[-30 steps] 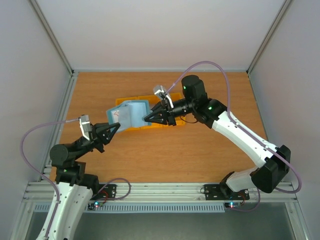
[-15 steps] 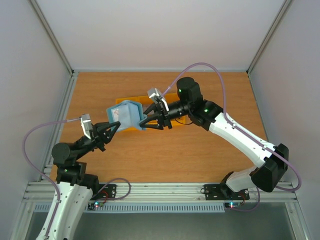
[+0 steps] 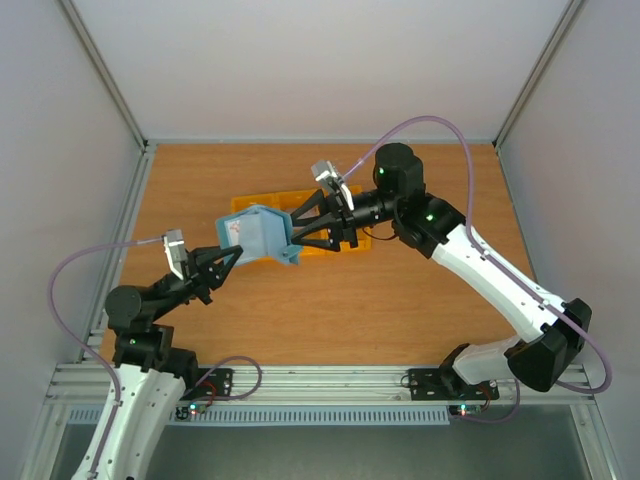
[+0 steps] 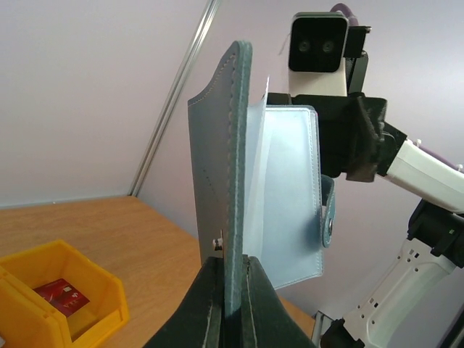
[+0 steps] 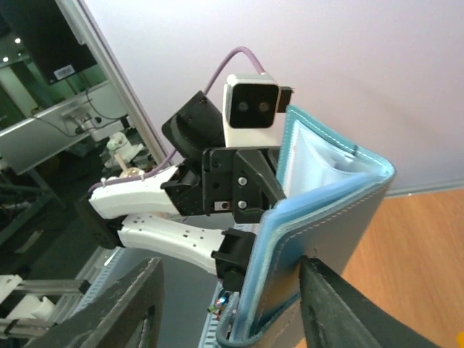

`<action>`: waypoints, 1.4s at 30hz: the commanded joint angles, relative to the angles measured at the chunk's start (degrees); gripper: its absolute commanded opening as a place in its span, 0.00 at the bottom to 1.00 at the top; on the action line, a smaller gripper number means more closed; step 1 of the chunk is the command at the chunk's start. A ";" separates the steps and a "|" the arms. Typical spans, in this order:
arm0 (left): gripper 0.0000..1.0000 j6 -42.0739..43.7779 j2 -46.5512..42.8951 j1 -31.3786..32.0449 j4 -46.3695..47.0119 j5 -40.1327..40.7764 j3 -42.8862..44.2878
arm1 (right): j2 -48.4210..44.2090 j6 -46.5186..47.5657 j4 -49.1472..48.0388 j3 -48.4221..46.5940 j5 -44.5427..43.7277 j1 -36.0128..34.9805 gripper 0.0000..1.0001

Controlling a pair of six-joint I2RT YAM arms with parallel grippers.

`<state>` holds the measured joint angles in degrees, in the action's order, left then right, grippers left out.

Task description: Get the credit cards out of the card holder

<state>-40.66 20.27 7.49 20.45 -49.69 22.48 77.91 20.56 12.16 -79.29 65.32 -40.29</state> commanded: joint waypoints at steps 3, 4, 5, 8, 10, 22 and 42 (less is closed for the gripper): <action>0.00 0.30 -1.35 0.16 2.14 -0.57 -0.07 | 1.07 -5.71 0.71 -2.32 -5.91 0.25 0.46; 0.00 0.44 -1.43 0.16 2.05 -0.54 -0.21 | 1.22 -6.11 0.76 -2.29 -7.84 0.29 0.45; 0.00 0.53 -1.43 0.16 2.05 -0.44 -0.16 | 1.32 -6.33 0.61 -2.23 -8.75 0.29 0.43; 0.00 0.59 -1.38 0.16 2.01 -0.33 -0.07 | 1.53 -6.41 0.22 -1.97 -9.34 -0.17 0.31; 0.00 0.59 -1.42 0.16 1.93 -0.43 -0.07 | 1.78 -5.94 1.09 -1.91 -9.92 -0.38 0.27; 0.00 0.88 -0.89 0.16 1.83 -0.14 -0.25 | 4.99 -3.40 1.91 -3.09 -11.62 -4.56 0.01; 0.29 2.16 -0.12 0.51 -2.68 4.03 -1.68 | 5.77 -3.21 8.69 -6.70 -33.09 -11.20 0.01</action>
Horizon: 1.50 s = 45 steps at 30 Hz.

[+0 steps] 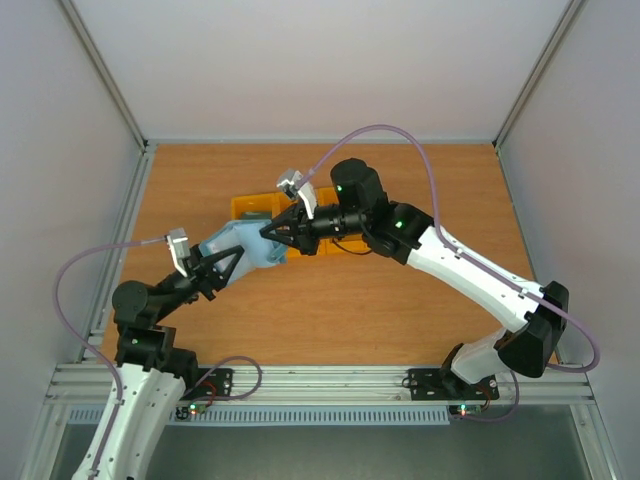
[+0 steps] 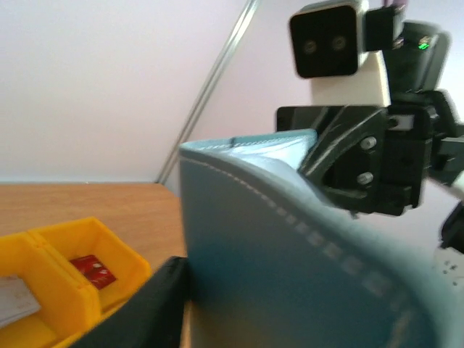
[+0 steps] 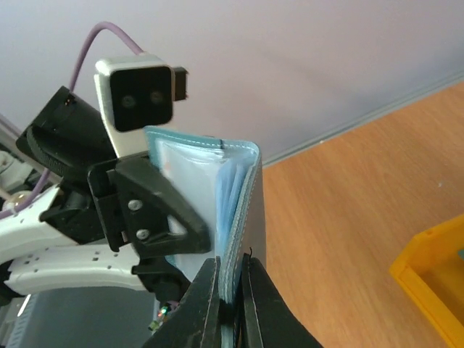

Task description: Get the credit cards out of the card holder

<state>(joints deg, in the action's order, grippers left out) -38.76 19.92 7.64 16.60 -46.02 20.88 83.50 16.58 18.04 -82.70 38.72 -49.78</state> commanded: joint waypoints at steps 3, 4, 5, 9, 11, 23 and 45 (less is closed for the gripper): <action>0.01 -0.07 0.14 0.36 0.24 1.61 0.05 | 0.28 2.81 3.53 -3.60 -1.68 -1.65 0.01; 0.00 -0.28 0.05 0.36 -0.26 2.16 0.04 | 0.14 4.41 4.01 -3.80 2.31 -1.64 0.05; 0.00 -0.68 -0.02 0.36 -0.67 2.83 -0.03 | -0.02 5.68 5.02 -4.13 6.36 -1.57 0.11; 0.00 -2.35 -0.16 0.36 -0.32 3.11 -0.48 | -2.80 10.57 8.98 -2.62 12.57 0.15 0.38; 0.00 -2.30 -0.15 0.36 0.57 2.44 -0.37 | -4.36 9.87 8.66 -1.09 13.49 2.51 0.41; 0.00 -0.97 0.15 0.36 2.84 0.15 0.56 | -1.06 7.00 9.12 -2.30 -3.89 2.58 0.19; 0.00 -1.73 0.56 0.42 4.23 -0.62 -0.46 | 7.44 5.86 7.05 -7.49 -7.10 -4.89 0.41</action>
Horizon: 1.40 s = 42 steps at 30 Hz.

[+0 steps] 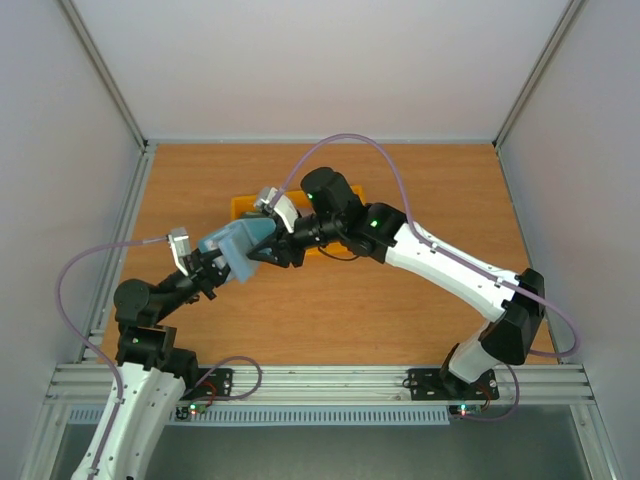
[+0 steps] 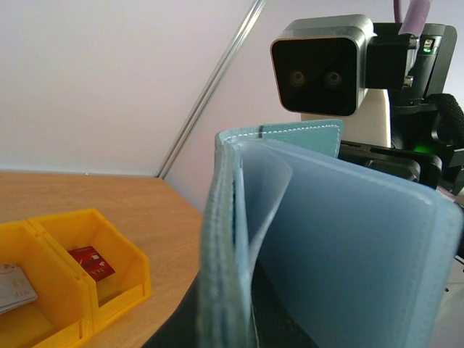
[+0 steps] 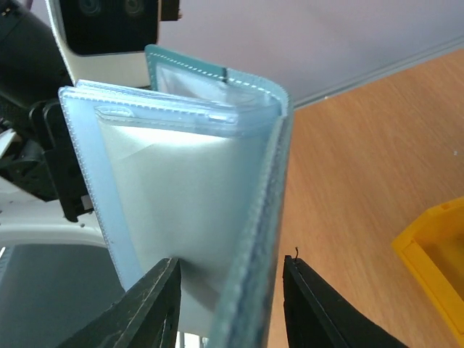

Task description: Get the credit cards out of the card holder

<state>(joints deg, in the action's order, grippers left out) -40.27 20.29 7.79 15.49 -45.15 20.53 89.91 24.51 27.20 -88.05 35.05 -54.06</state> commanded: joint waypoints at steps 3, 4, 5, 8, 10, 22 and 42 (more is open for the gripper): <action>0.00 -0.82 0.06 0.29 5.90 -1.72 -0.53 | 1.90 -3.20 -1.67 -2.86 -4.18 -0.60 0.42; 0.00 -0.92 0.04 0.29 5.97 -1.82 -0.58 | 2.01 -3.30 -1.63 -2.88 -4.46 -0.60 0.41; 0.00 -1.07 0.03 0.29 6.06 -2.07 -0.58 | 2.10 -3.42 -1.58 -2.91 -4.73 -0.60 0.41; 0.00 -1.36 0.06 0.37 6.51 -2.62 -0.50 | 2.29 -3.67 -1.17 -3.32 -5.15 -0.60 0.31; 0.00 -1.45 0.02 0.38 6.55 -2.75 -0.50 | 2.29 -3.64 -0.97 -3.57 -5.04 -0.60 0.22; 0.01 -2.09 -0.14 0.38 6.59 -3.20 0.16 | -0.96 -5.32 -1.85 -0.50 0.33 4.56 0.01; 0.00 0.29 0.50 0.47 -1.16 4.54 2.78 | 0.40 1.83 -1.08 -2.46 -9.59 -1.22 0.76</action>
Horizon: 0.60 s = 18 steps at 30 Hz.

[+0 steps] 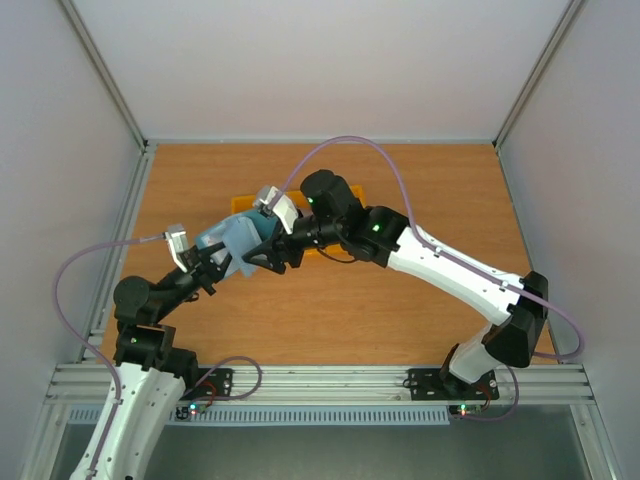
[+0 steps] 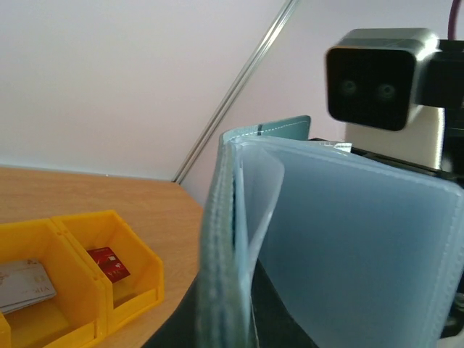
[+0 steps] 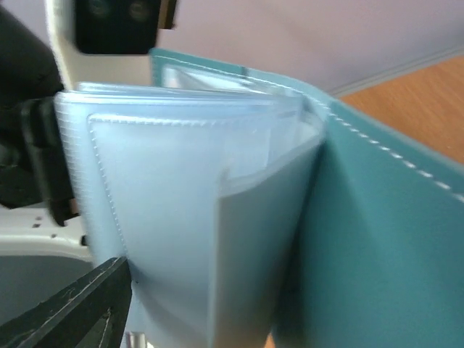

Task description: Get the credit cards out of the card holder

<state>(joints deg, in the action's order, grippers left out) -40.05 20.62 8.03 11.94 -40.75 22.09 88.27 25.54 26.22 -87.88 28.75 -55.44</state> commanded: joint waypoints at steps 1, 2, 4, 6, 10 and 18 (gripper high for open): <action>0.00 -0.01 0.17 0.23 2.45 0.27 1.14 | 2.96 0.62 0.22 -3.43 -3.76 0.09 0.77; 0.00 -0.02 0.29 0.23 2.59 0.32 1.05 | 3.55 0.45 0.52 -4.19 -4.39 0.03 0.77; 0.00 -0.03 0.15 0.23 3.13 0.25 0.82 | 4.55 0.09 0.76 -5.28 -6.36 -0.18 0.76; 0.00 -0.03 0.05 0.23 3.07 0.16 0.68 | 5.58 -0.54 1.14 -6.11 -8.25 -0.19 0.78; 0.00 -0.03 0.19 0.25 2.97 0.05 0.53 | 7.69 -1.43 2.25 -7.90 -7.50 -0.19 0.82; 0.00 -0.04 0.32 0.32 3.38 0.28 -0.03 | 9.71 -3.37 2.08 -10.17 -2.90 -0.33 0.87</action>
<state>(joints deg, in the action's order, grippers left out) -40.10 21.17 7.97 11.68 -38.79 22.00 95.98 24.12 28.95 -95.39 23.79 -55.46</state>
